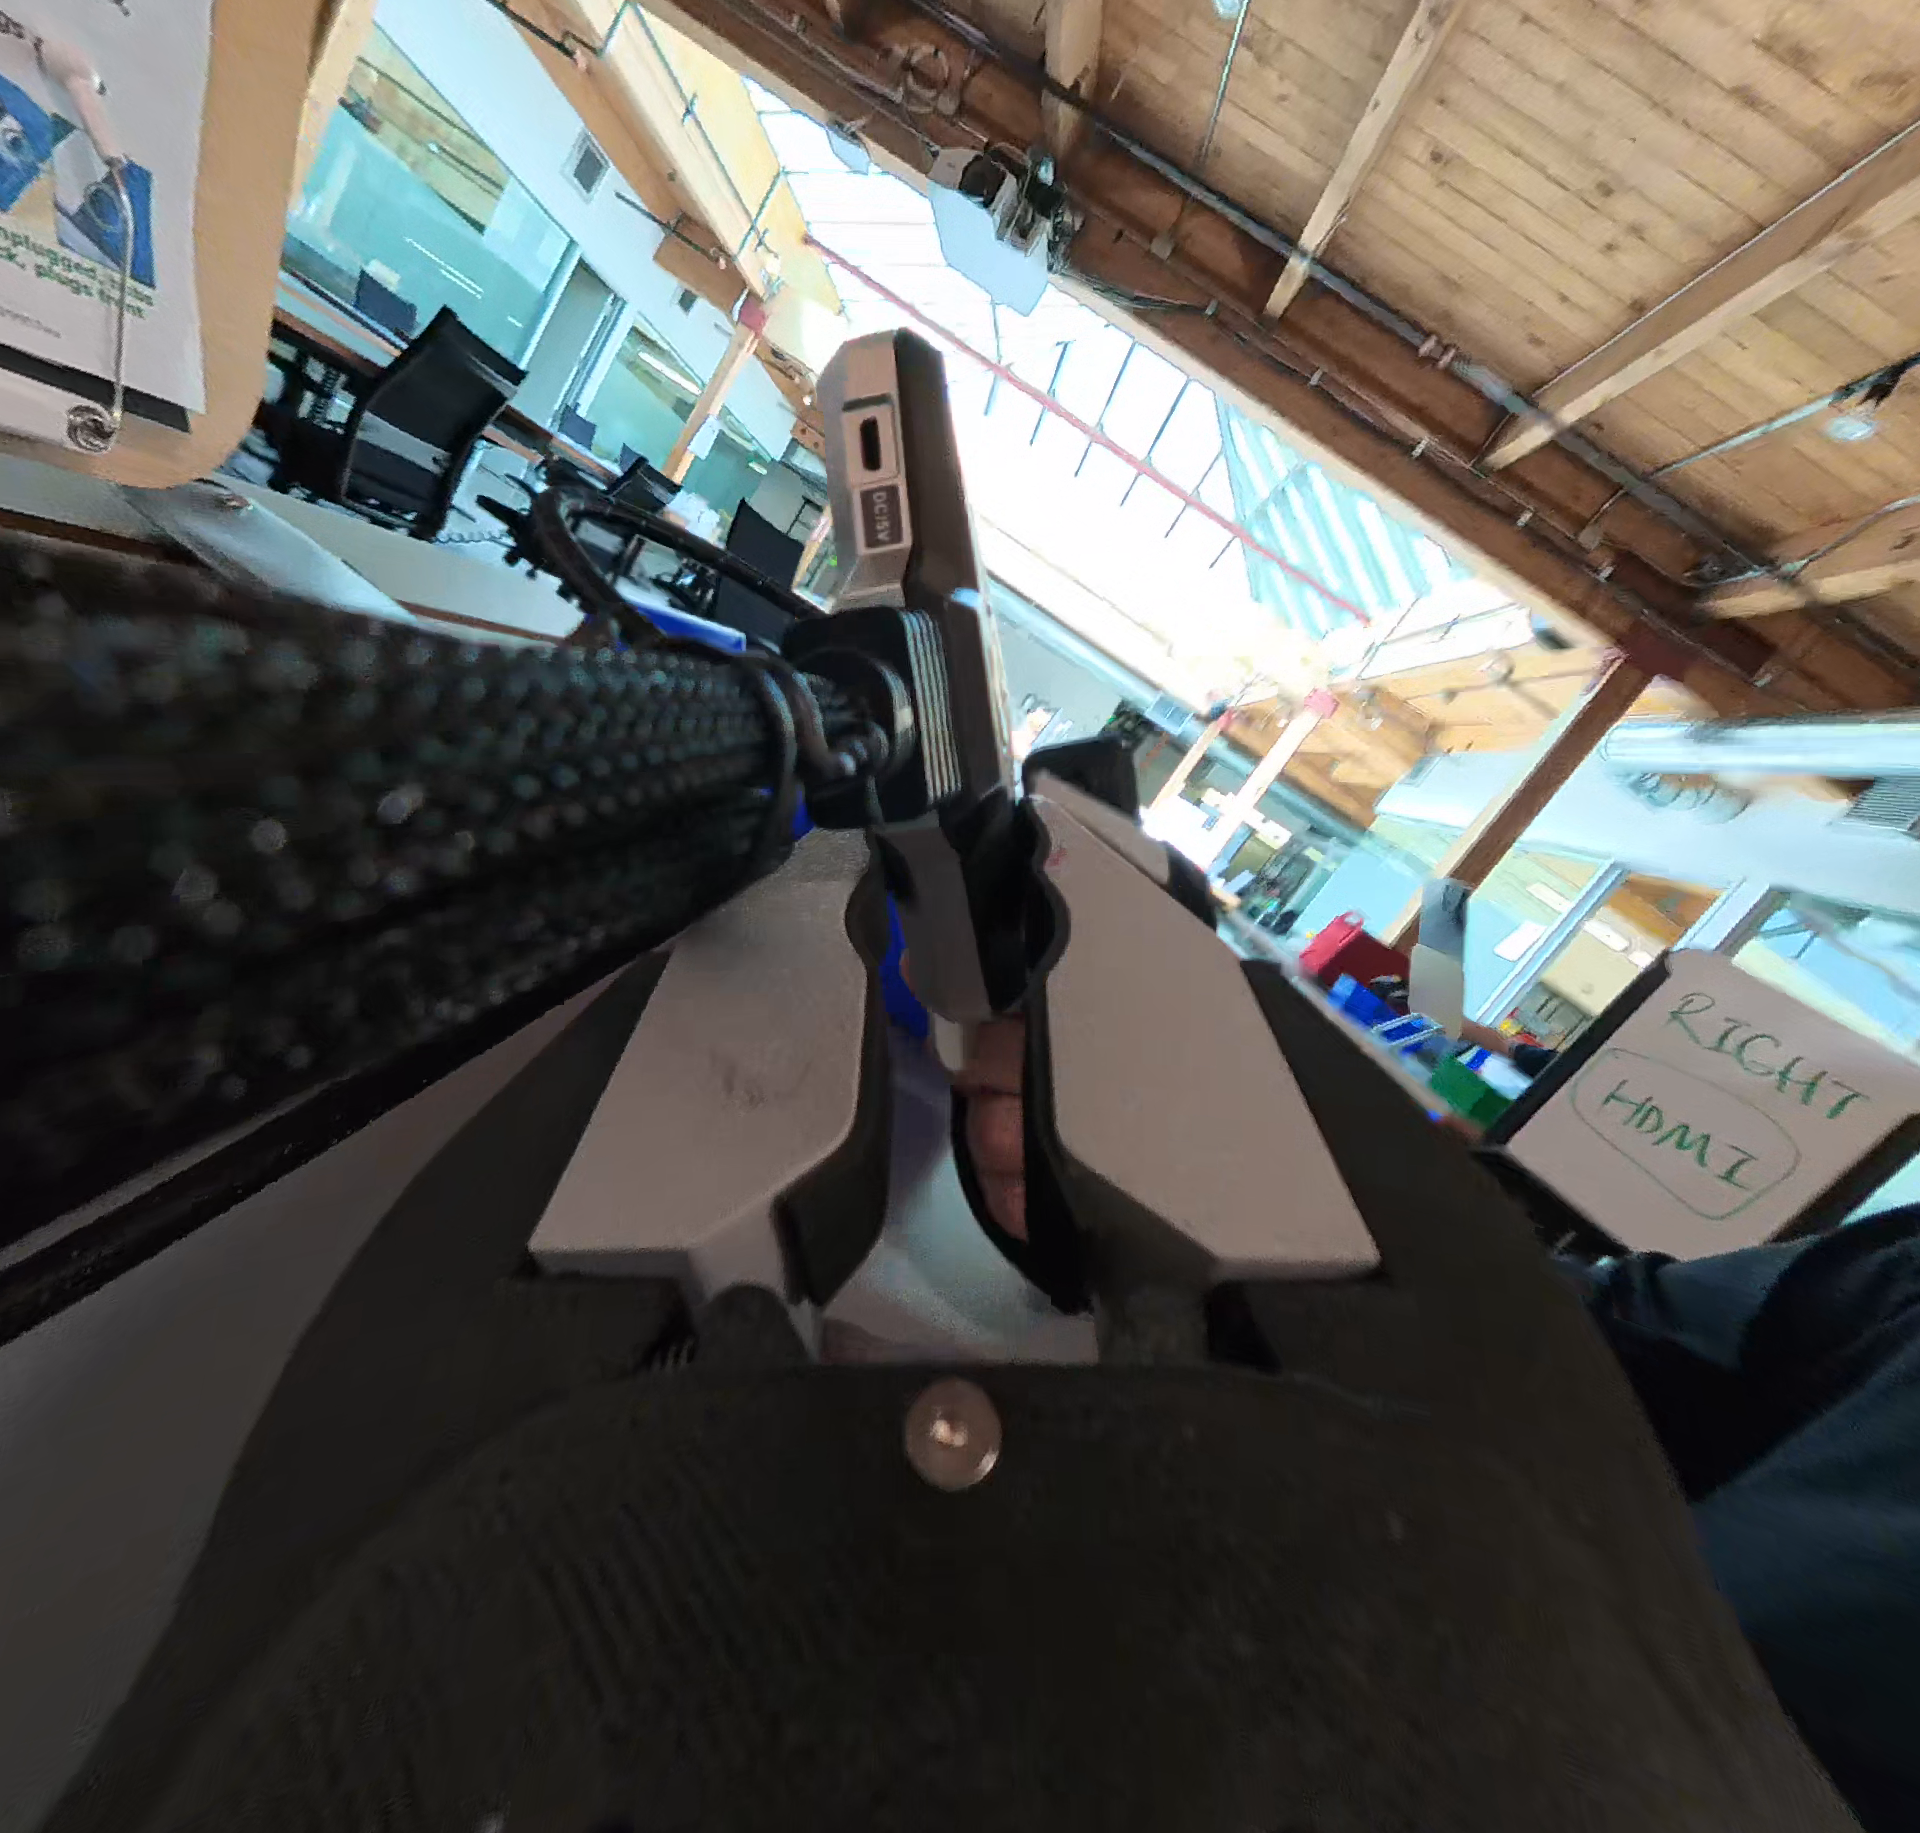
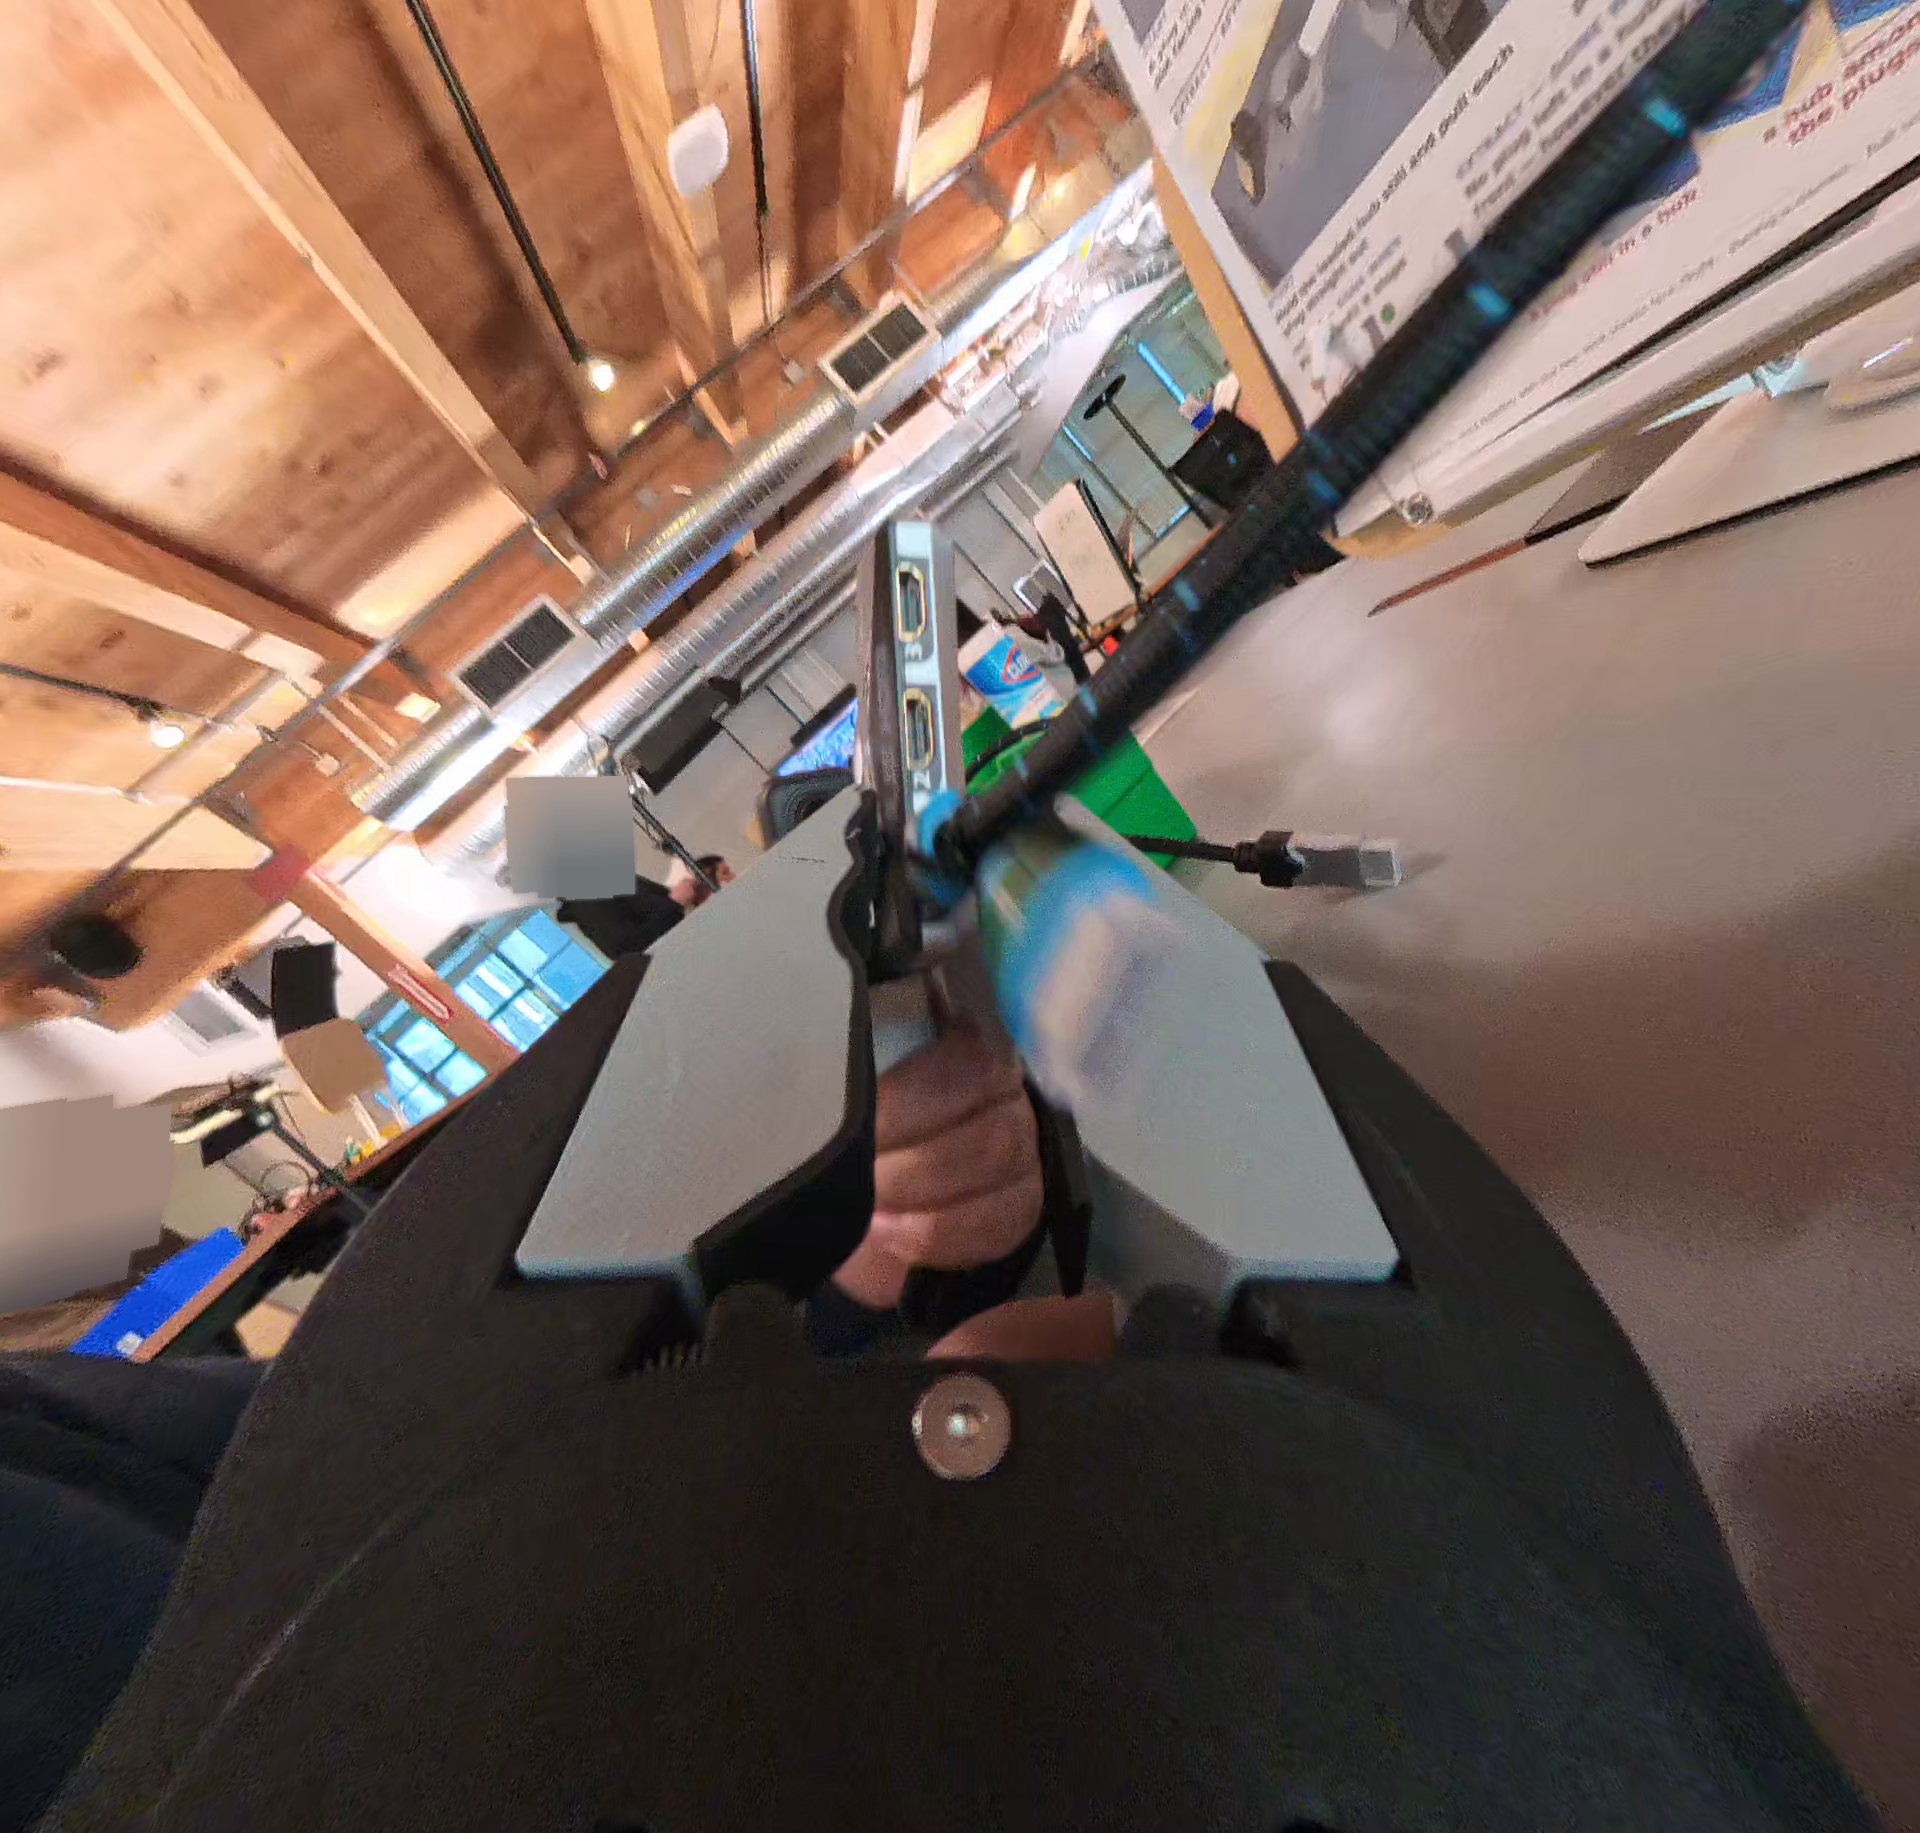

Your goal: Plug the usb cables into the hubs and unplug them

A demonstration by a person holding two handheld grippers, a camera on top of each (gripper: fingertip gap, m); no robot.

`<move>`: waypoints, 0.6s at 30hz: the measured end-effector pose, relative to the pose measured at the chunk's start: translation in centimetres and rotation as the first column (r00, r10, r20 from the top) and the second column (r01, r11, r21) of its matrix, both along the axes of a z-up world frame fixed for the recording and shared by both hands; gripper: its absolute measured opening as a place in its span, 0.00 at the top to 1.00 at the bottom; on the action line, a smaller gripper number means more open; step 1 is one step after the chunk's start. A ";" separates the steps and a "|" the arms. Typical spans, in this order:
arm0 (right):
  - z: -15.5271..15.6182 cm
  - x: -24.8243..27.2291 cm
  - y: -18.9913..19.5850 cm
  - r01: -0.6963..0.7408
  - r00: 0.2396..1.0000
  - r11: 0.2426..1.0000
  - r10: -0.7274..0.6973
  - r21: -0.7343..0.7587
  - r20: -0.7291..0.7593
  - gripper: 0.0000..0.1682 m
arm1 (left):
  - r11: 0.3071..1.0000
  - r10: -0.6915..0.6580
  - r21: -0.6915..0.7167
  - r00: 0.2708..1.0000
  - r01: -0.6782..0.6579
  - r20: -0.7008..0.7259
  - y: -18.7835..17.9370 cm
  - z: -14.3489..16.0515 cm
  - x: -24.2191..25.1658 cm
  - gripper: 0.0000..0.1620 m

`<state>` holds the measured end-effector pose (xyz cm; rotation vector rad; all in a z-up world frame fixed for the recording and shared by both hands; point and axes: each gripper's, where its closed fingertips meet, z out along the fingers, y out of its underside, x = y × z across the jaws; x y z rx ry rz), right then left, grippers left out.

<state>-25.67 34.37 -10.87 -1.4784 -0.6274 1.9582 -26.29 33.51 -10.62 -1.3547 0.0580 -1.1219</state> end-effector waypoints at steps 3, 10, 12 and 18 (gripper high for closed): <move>0.6 -0.3 0.5 0.021 0.999 1.000 -0.020 0.007 -0.040 0.83 | 0.999 0.025 0.023 0.998 -0.024 -0.064 0.0 -0.2 1.3 0.88; 1.1 -0.5 -0.1 -0.013 0.999 0.997 0.017 0.079 -0.044 0.82 | 1.000 0.025 0.014 1.000 -0.025 0.013 0.1 0.4 1.0 0.88; 0.4 -0.6 0.0 -0.007 1.000 0.995 0.008 0.103 -0.005 0.86 | 0.999 0.045 0.013 0.999 -0.045 0.016 0.2 0.4 0.6 0.88; 0.1 0.0 0.0 -0.013 1.000 0.980 0.008 0.199 0.030 0.88 | 0.999 0.041 0.004 0.999 -0.041 0.023 0.3 0.3 0.3 0.87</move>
